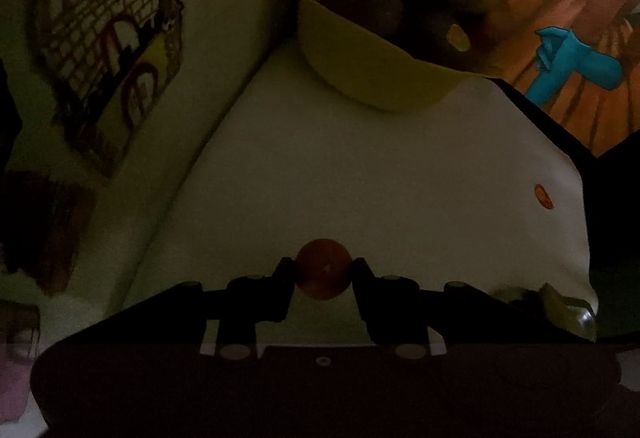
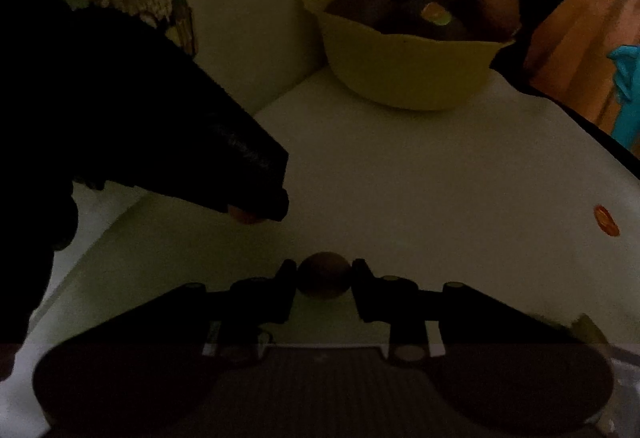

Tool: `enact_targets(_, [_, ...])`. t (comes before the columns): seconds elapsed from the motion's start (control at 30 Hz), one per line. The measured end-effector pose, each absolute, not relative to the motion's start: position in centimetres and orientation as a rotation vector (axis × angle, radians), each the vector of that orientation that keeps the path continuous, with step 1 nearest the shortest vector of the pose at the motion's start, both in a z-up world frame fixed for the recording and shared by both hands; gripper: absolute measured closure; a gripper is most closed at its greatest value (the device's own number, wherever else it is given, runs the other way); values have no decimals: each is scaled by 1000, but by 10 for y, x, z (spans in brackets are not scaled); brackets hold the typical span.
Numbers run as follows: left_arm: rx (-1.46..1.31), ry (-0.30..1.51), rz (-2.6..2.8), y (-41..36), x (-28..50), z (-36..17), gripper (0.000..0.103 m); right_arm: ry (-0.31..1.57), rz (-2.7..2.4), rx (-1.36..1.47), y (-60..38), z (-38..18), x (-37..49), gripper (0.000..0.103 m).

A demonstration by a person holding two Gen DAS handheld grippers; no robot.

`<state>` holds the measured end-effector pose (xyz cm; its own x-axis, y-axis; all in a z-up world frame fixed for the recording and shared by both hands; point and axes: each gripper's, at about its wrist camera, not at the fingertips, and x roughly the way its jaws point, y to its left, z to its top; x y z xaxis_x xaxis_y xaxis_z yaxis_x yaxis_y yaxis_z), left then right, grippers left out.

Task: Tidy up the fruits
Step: 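Carry the red fruit with the left tool while the right tool carries the tan fruit over the tray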

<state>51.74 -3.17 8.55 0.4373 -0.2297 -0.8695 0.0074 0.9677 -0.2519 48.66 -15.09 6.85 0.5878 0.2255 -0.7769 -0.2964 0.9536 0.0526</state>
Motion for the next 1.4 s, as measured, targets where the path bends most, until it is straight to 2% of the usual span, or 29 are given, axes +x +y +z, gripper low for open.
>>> enact_targets(0.7, [-152,1125,-358,-119,463,114,70,791,114,-50,-246,133,390,69])
enact_targets(1.4, [-6,1115,-485,-198,472,77,70,796,-138,53,-349,98,385,69])
